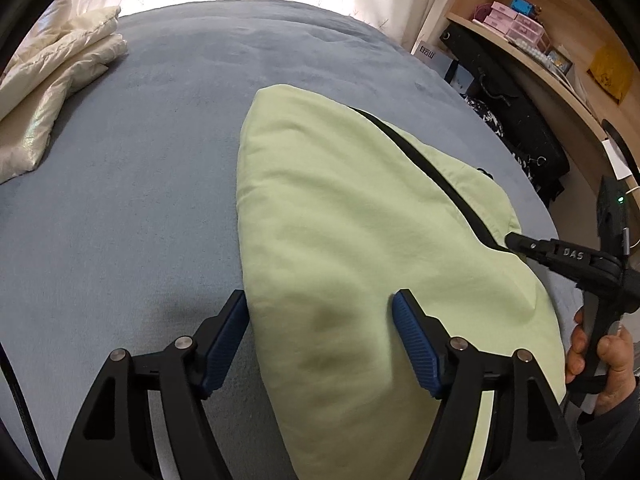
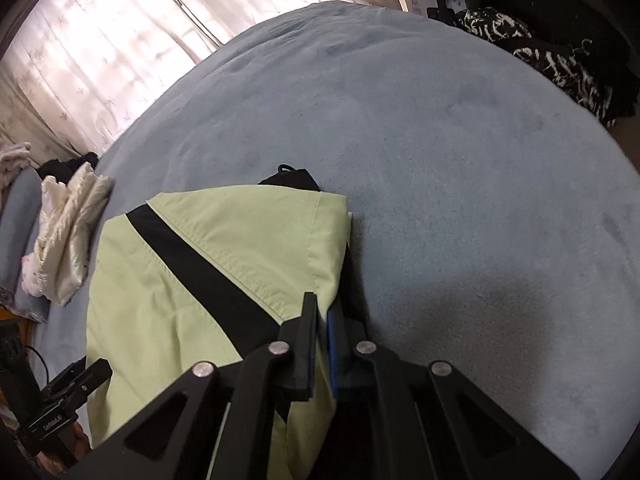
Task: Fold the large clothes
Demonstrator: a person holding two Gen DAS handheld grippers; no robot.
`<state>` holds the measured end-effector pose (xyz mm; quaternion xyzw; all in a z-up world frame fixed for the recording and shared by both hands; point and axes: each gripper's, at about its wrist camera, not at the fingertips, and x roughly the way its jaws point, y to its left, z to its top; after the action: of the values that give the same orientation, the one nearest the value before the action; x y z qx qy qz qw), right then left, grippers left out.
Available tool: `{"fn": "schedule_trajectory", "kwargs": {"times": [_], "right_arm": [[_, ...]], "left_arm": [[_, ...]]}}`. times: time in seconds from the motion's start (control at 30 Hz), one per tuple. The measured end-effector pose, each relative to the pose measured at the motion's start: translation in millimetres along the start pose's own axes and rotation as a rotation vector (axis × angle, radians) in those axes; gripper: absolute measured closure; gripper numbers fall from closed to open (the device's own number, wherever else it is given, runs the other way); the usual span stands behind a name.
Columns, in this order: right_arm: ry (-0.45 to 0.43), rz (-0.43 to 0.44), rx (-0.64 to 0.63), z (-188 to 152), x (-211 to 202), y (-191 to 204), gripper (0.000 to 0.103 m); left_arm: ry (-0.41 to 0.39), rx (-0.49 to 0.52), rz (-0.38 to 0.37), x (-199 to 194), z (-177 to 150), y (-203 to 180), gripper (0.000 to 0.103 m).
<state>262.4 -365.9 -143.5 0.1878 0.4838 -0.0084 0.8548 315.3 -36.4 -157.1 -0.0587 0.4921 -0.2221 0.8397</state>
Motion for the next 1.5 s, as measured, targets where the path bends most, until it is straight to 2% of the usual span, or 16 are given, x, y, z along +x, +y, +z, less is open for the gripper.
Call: {"fn": "schedule_trajectory", "kwargs": {"times": [0.13, 0.27, 0.4, 0.5, 0.6, 0.67, 0.7, 0.83, 0.93, 0.97, 1.03, 1.17, 1.33, 1.5], "right_arm": [[-0.023, -0.038, -0.047, -1.7, -25.3, 19.6, 0.09], [-0.068, 0.035, -0.093, -14.7, -52.2, 41.7, 0.086], [-0.035, 0.129, -0.115, -37.4, -56.8, 75.7, 0.085], [0.008, 0.19, -0.154, -56.7, -48.7, 99.4, 0.084], [0.051, 0.198, -0.195, -72.7, -31.5, 112.4, 0.08], [0.076, 0.176, -0.197, -81.0, -16.5, 107.5, 0.079], [0.06, 0.154, -0.205, -82.7, -14.8, 103.2, 0.079], [-0.028, -0.103, -0.236, -84.0, -21.4, 65.3, 0.08], [-0.039, -0.069, -0.162, -88.0, -36.6, 32.4, 0.086], [-0.05, -0.092, -0.161, -91.6, -43.3, 28.7, 0.086], [-0.068, -0.166, -0.172, -98.6, -50.7, 27.1, 0.081], [-0.086, -0.153, -0.149, -111.4, -64.7, 20.3, 0.079], [-0.093, -0.148, -0.127, -112.4, -69.1, 20.4, 0.078], [-0.098, -0.147, -0.114, -118.4, -74.0, 20.9, 0.076]], "left_arm": [[-0.047, 0.055, 0.045, -23.8, 4.0, -12.9, 0.032], [-0.114, 0.074, 0.016, -53.1, -0.1, -26.9, 0.032], [-0.097, 0.054, 0.005, -64.7, -13.8, -35.7, 0.048], [-0.076, 0.026, -0.014, -65.4, -32.8, -37.9, 0.05], [-0.065, 0.037, 0.01, -57.8, -51.6, -42.8, 0.05], [-0.078, 0.058, 0.051, -52.6, -59.8, -45.3, 0.05], [-0.081, 0.07, 0.066, -50.7, -61.8, -45.9, 0.05], [-0.087, 0.092, 0.099, -48.3, -64.8, -45.9, 0.05], [-0.086, 0.076, 0.088, -49.8, -64.8, -42.9, 0.05], [-0.086, 0.071, 0.087, -50.3, -65.3, -42.5, 0.05], [-0.08, 0.054, 0.086, -50.8, -64.5, -42.0, 0.048], [-0.077, 0.027, 0.075, -53.0, -67.2, -41.1, 0.041], [-0.066, 0.0, 0.089, -52.1, -72.0, -41.8, 0.026], [-0.037, -0.046, 0.102, -48.3, -76.2, -38.1, 0.026]]}}
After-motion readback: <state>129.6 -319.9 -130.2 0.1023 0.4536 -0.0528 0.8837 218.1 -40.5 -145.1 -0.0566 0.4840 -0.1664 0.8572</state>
